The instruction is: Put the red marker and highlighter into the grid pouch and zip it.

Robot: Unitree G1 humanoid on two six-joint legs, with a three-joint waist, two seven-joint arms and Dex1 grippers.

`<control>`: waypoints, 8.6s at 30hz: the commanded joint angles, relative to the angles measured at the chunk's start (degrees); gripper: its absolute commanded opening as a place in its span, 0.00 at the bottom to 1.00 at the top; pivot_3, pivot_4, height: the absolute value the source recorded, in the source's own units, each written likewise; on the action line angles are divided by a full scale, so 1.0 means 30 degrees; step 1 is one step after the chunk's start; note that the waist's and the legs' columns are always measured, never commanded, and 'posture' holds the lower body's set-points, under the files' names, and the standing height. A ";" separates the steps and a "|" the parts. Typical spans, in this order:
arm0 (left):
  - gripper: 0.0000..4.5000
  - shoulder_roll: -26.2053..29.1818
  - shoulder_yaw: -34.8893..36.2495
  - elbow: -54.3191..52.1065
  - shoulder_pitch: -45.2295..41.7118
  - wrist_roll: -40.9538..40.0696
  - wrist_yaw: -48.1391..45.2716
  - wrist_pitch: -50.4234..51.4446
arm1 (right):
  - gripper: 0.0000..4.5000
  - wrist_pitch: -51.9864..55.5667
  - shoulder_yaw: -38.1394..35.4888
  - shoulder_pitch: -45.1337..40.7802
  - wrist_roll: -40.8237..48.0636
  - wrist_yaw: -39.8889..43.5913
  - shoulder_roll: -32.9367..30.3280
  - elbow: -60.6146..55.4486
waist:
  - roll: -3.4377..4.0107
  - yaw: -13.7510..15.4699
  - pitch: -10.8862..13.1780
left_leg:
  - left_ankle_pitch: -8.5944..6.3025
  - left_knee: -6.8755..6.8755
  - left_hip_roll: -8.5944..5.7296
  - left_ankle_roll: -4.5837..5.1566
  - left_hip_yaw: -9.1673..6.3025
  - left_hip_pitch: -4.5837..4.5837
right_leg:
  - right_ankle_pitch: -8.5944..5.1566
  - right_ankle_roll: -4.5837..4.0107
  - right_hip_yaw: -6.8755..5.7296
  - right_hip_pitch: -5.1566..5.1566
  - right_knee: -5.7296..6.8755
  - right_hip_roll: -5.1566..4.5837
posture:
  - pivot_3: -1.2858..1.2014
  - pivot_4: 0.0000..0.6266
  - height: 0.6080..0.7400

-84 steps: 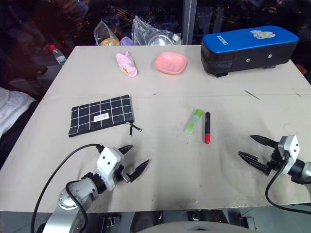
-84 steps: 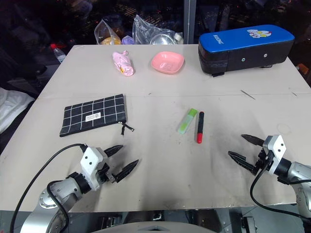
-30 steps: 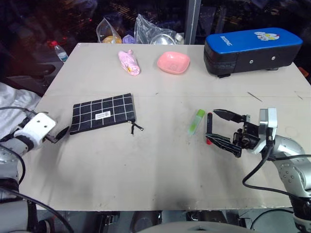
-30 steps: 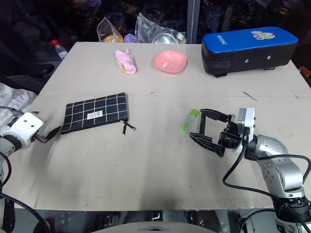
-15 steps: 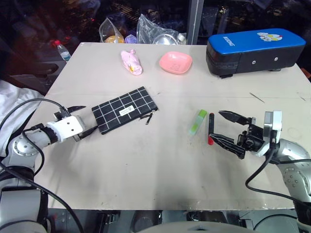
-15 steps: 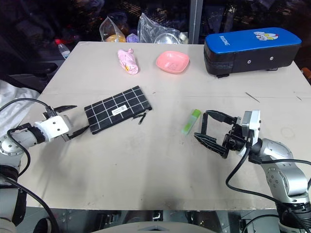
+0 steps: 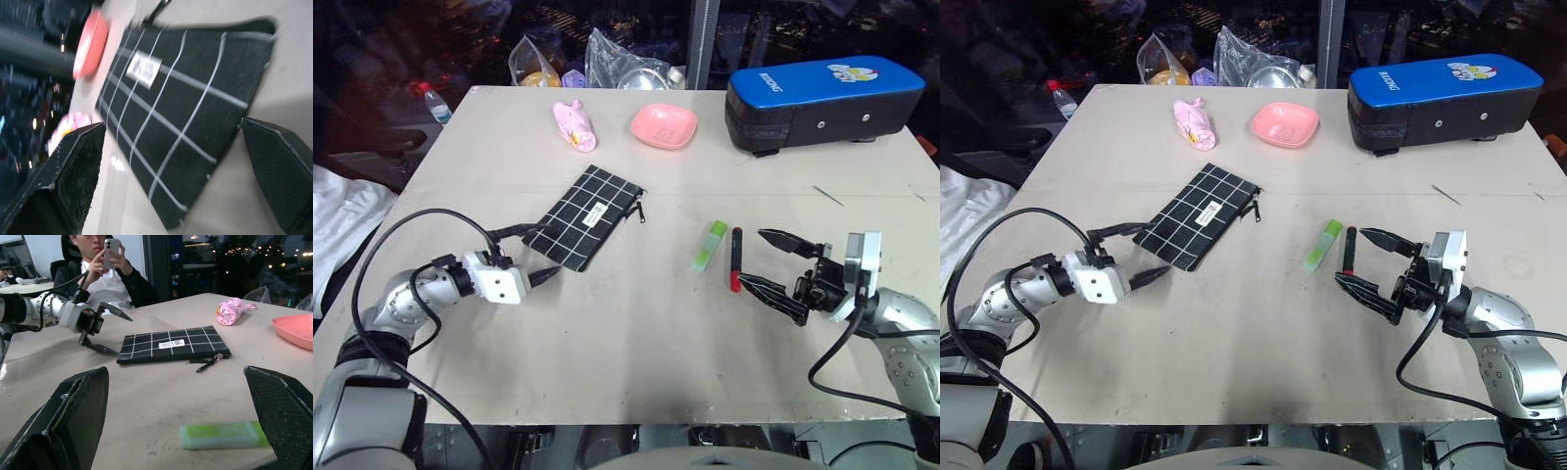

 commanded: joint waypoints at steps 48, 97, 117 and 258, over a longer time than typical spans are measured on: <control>0.37 -0.3467 -0.3769 -0.4170 -0.1383 0.5918 0.6899 1.2408 | 1.00 -0.1710 -0.0320 0.0143 -0.0747 -0.0929 0.0582 -0.0492 | 0.0450 0.0354 -0.0296 | 0.0018 0.0059 0.0013 0.0009 0.0026 0.0137 | 0.0015 0.0032 -0.0017 0.0192 0.0015 0.0089 | 0.52 0.24 0.98; 0.00 -0.7557 0.0549 -2.0816 0.3469 -1.2320 -0.1562 2.3592 | 1.00 0.3606 0.0601 -0.5135 -0.4222 -0.9063 0.1404 -0.0102 | 0.0271 -0.0231 -0.0161 | 0.0037 0.0009 0.0032 -0.0042 0.0047 0.0049 | 0.0008 0.0041 0.0006 0.0114 -0.0042 0.0072 | 0.52 0.24 0.98; 0.00 -0.8113 -0.0048 -2.0863 0.4222 -1.0388 -0.2833 2.2713 | 1.00 1.1052 0.0959 -1.0810 -0.2301 -0.9611 0.2571 0.3440 | 0.0268 -0.0420 -0.0130 | 0.0013 -0.0009 0.0036 0.0001 0.0043 0.0027 | 0.0008 0.0036 0.0051 0.0097 -0.0057 0.0060 | 0.52 0.24 0.98; 0.00 -0.9199 -0.0979 -1.9826 0.4311 -0.7342 -0.2573 2.0685 | 0.01 0.7570 0.4499 -1.1131 -0.8488 -0.7149 0.1191 0.2188 | 0.0240 -0.0308 -0.0110 | 0.0073 0.0042 0.0028 -0.0094 -0.0031 -0.0253 | 0.0018 0.0043 -0.0039 -0.0149 -0.0016 0.0079 | 0.52 0.24 0.98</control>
